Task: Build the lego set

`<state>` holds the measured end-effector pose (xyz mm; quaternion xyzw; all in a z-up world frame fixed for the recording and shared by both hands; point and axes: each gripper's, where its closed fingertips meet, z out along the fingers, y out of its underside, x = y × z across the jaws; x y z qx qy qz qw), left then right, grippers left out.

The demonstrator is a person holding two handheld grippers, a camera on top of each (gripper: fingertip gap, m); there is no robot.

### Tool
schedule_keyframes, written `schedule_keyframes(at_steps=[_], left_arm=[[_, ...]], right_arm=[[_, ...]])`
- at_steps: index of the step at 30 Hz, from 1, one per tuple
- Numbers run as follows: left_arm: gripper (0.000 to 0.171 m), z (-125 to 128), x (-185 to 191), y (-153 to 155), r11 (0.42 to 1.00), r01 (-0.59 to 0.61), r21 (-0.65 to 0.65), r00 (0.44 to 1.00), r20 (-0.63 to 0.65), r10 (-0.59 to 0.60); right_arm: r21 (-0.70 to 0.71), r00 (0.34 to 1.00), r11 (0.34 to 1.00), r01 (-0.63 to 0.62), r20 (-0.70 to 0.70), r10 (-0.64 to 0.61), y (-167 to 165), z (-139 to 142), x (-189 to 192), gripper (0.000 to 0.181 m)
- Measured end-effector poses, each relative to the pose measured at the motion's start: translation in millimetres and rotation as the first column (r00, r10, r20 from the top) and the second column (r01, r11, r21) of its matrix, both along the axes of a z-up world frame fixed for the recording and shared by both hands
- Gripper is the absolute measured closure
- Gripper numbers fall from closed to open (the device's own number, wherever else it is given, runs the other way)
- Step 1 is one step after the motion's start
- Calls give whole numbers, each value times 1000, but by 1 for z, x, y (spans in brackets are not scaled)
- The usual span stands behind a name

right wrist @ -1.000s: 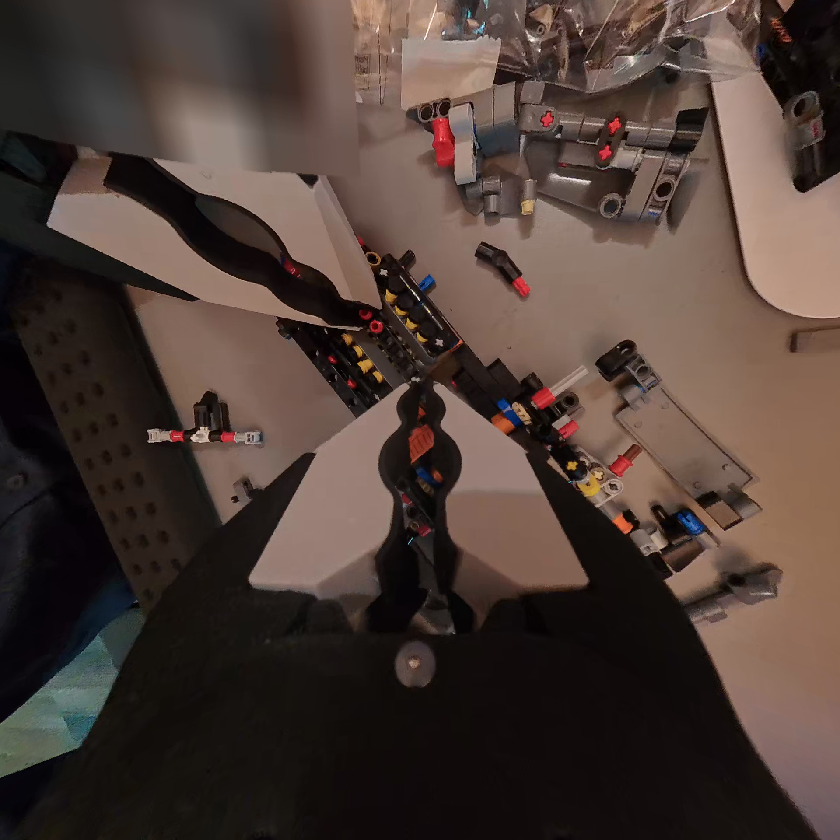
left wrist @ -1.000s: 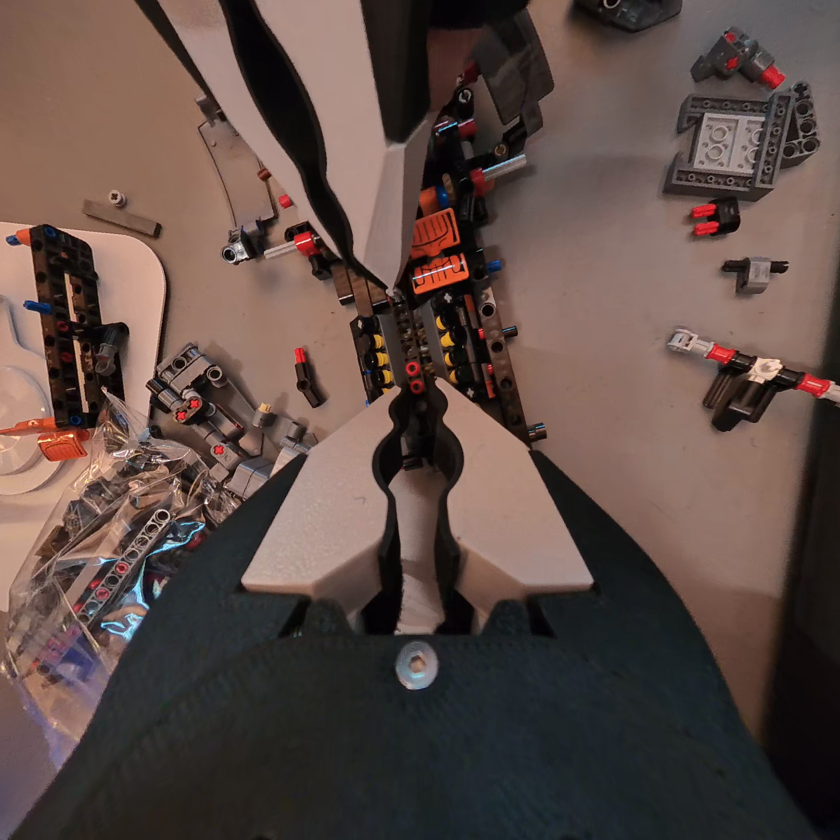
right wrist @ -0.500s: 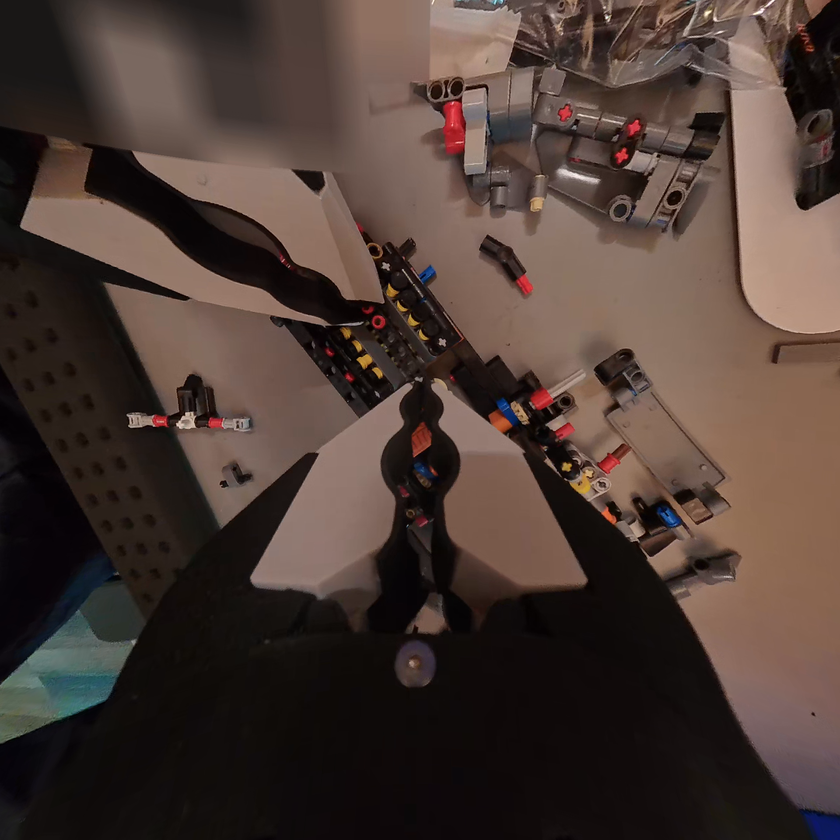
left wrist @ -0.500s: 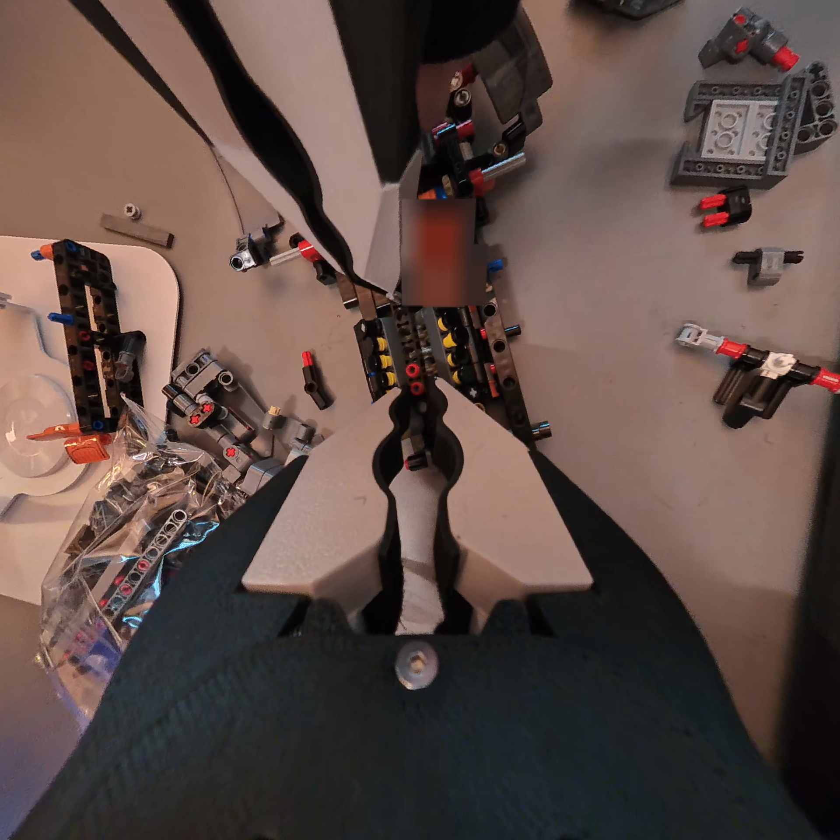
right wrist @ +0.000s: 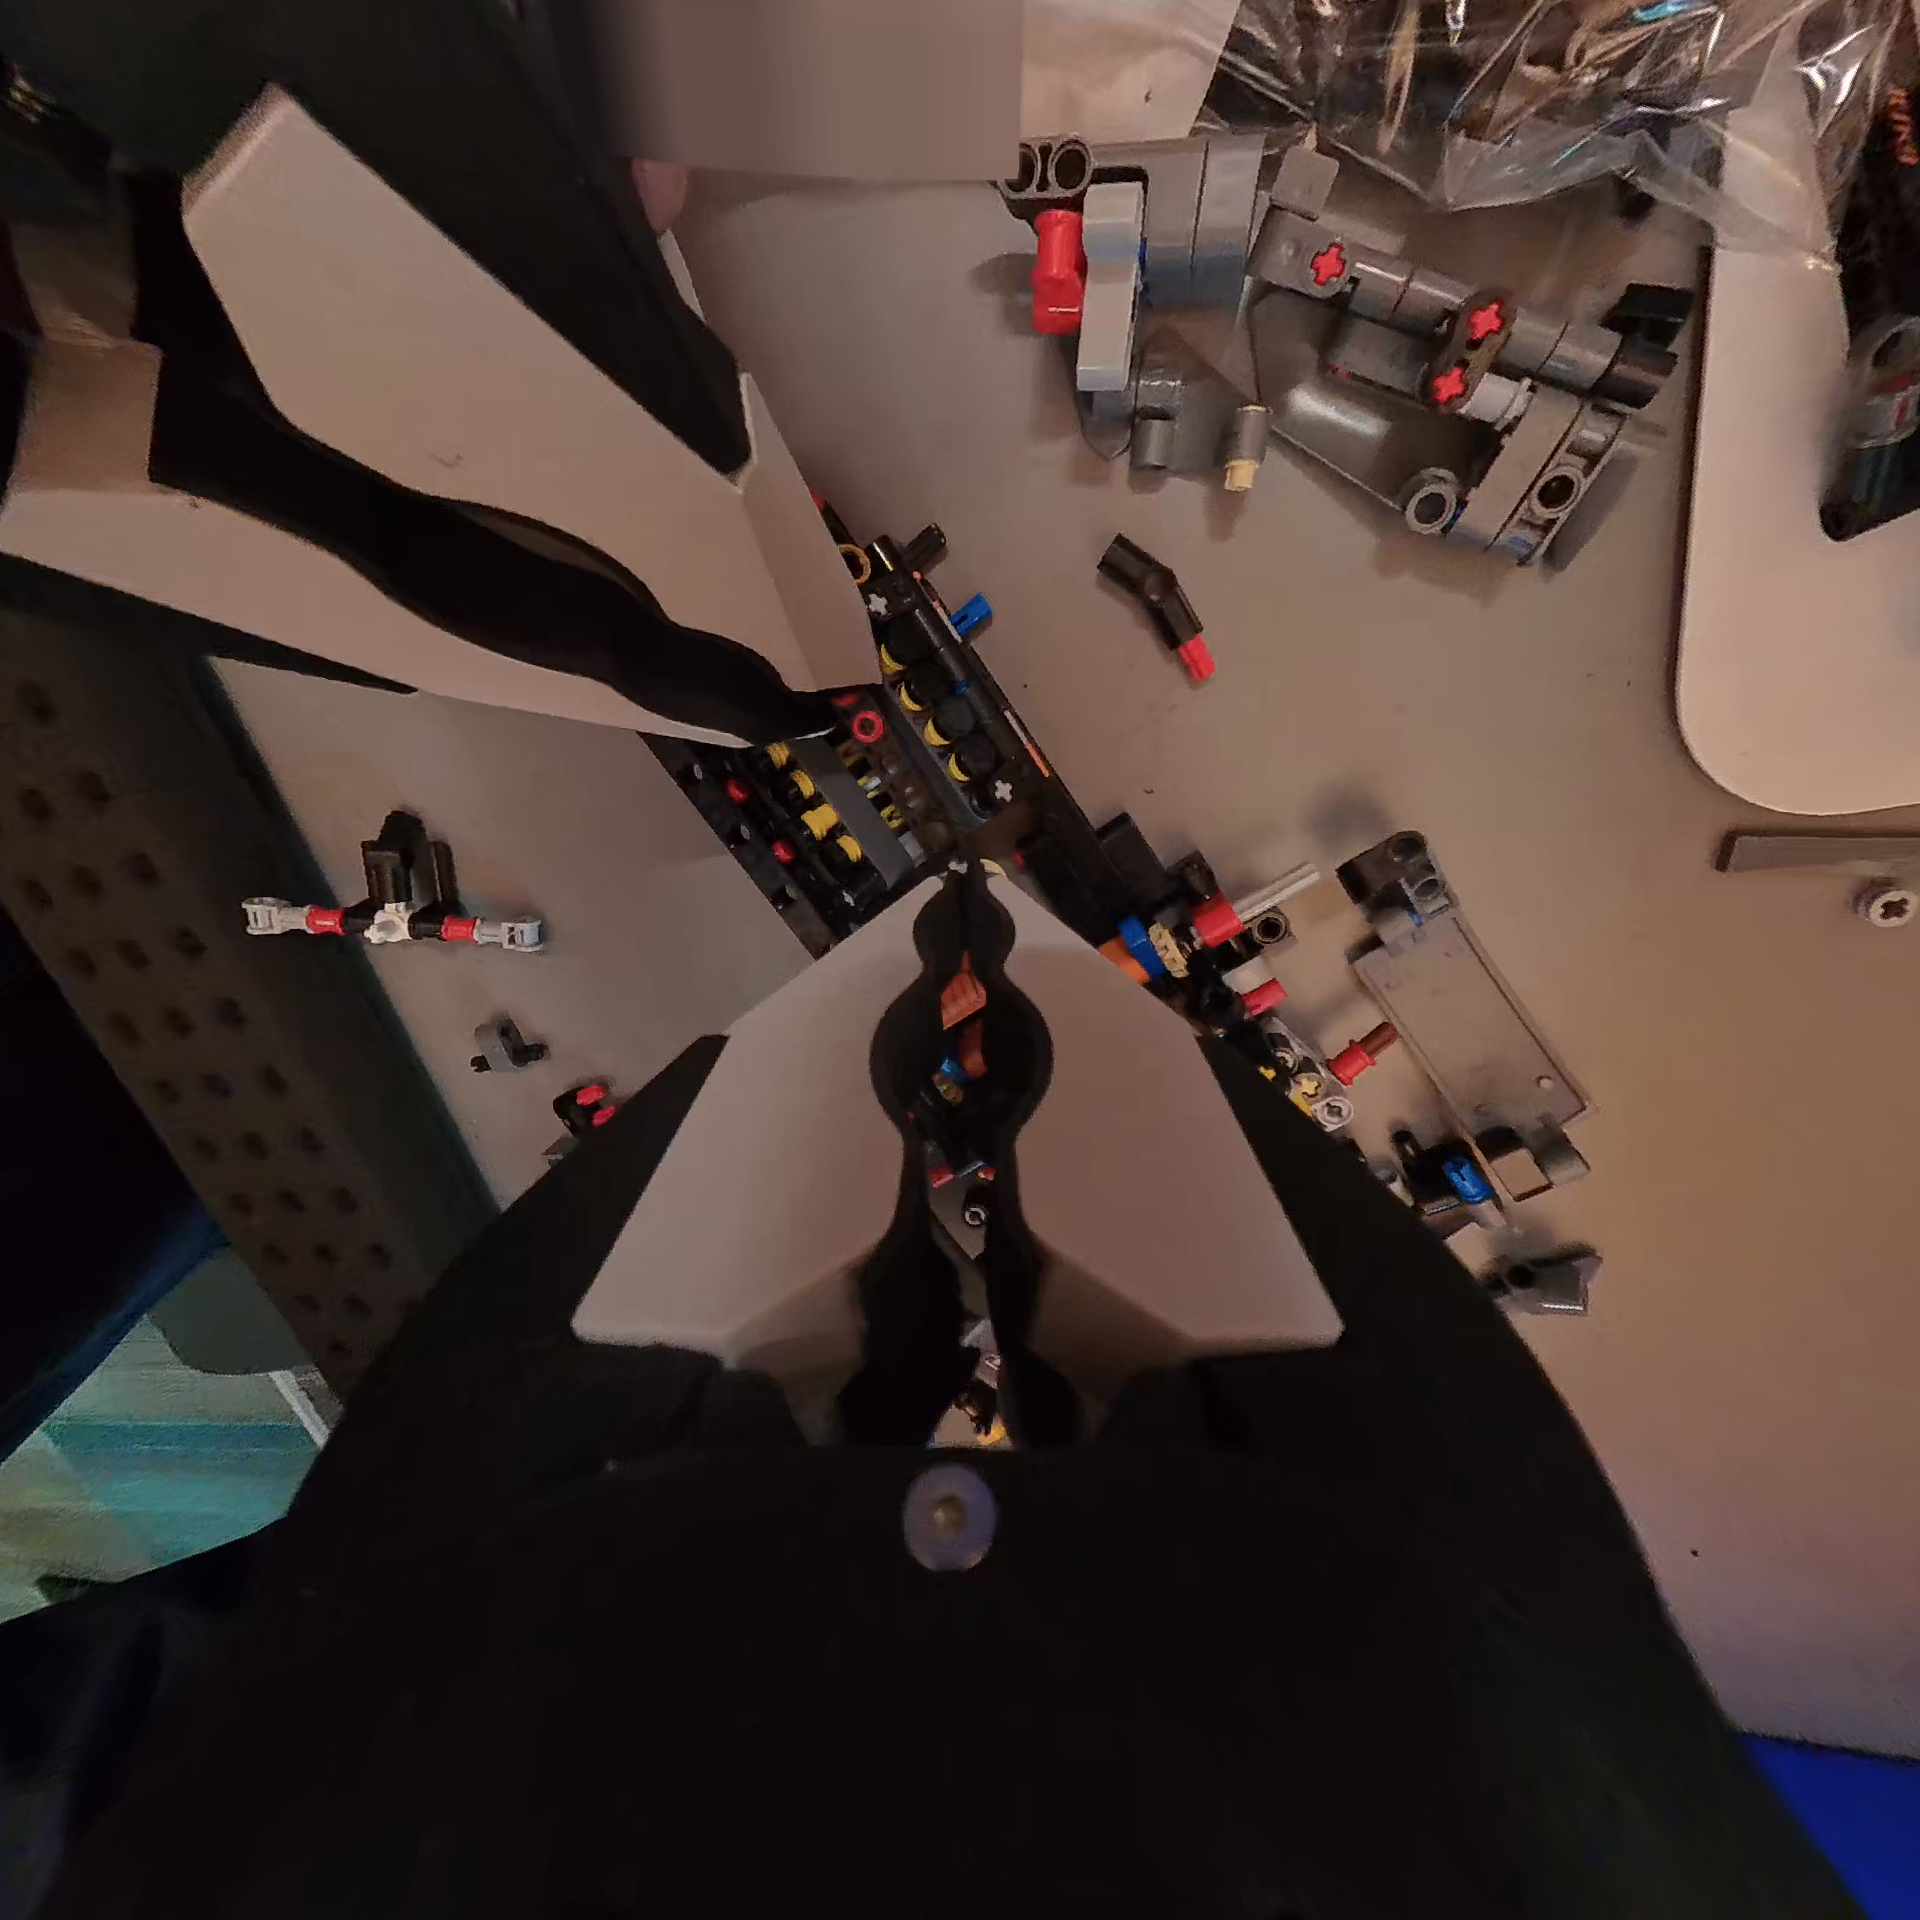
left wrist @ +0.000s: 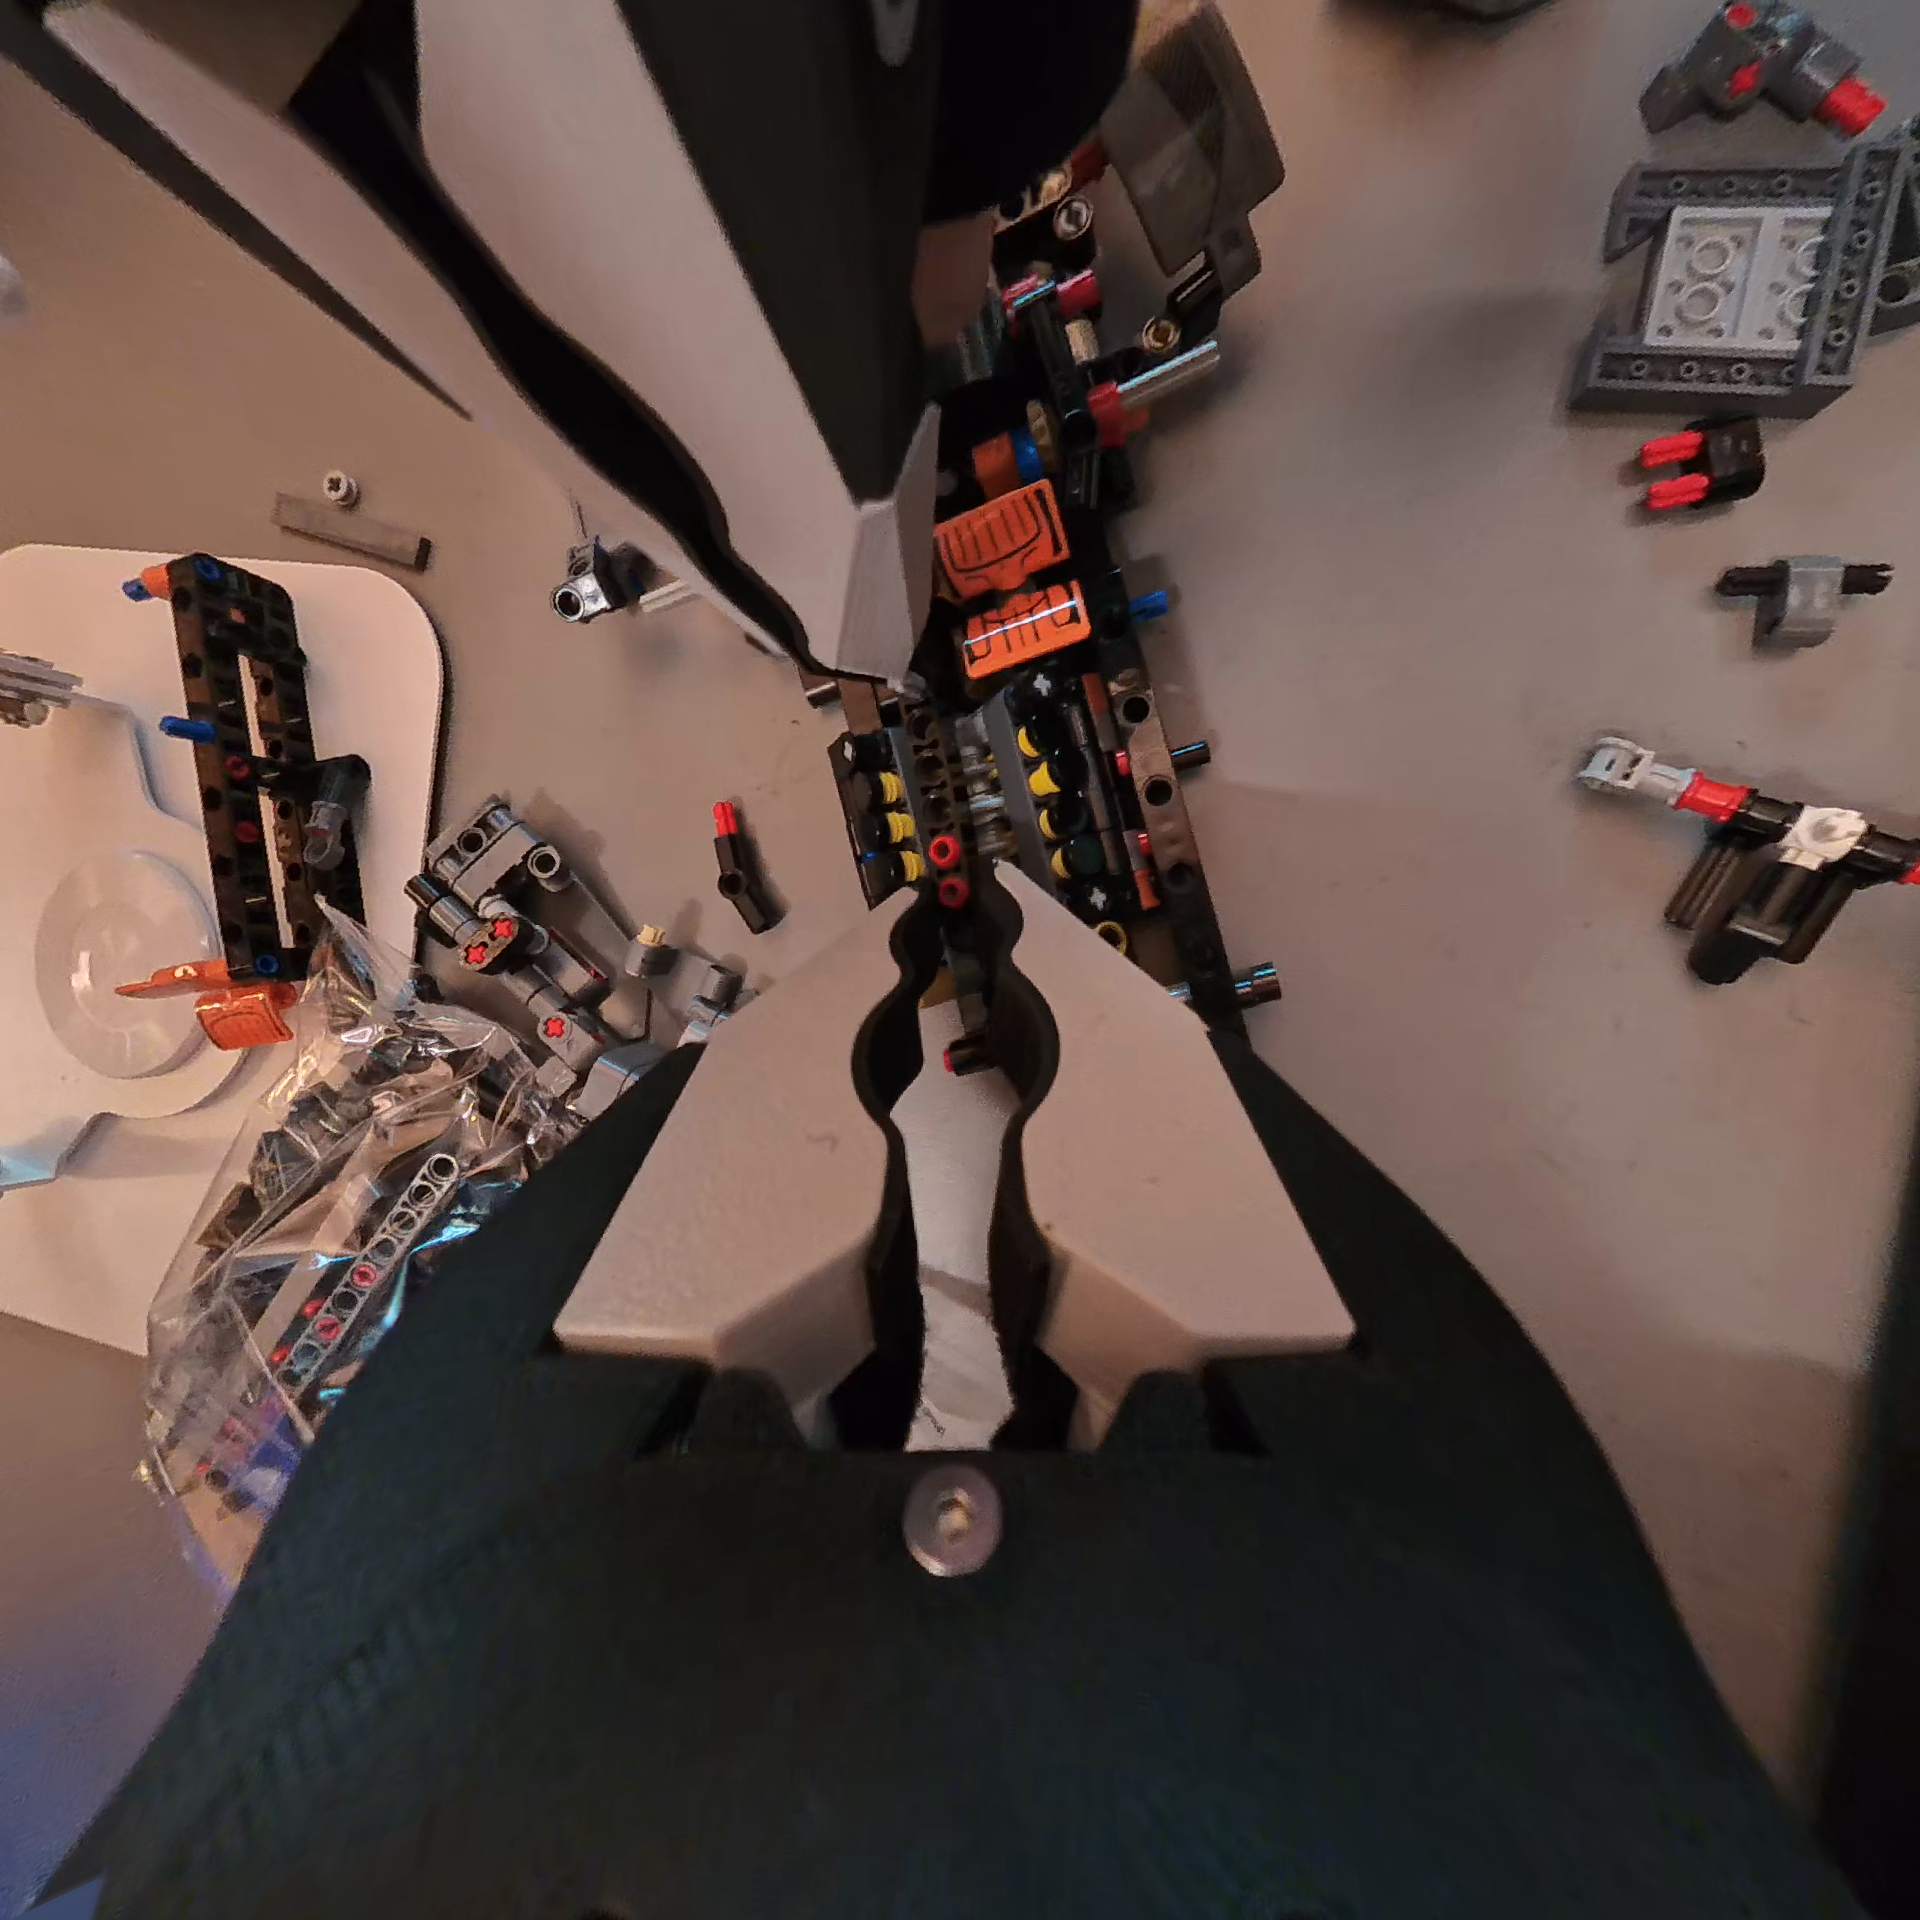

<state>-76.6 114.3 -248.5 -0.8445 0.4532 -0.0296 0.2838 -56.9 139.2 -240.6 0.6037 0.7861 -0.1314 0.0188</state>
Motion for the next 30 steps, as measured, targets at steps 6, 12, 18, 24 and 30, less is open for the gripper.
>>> schedule_keyframes(at_steps=[6,12,18,24,30], left_arm=[[170,1,0,1,1000,-2,8,1000,-10,2],[169,2,0,1,1000,-3,16,1000,-6,3],[171,58,19,12,980,-5,201,983,178,-32],[171,23,-12,3,994,-92,52,978,195,81],[168,5,6,1,999,-33,-19,988,152,35]], right_arm=[[9,1000,1000,-7,15,7,0,0,0,181],[30,999,999,-19,40,17,0,0,0,181],[-7,999,999,-38,24,38,-10,0,0,181],[-14,996,1000,-8,-85,6,-9,1,1,181],[-101,967,994,35,-247,-59,8,23,15,177]])
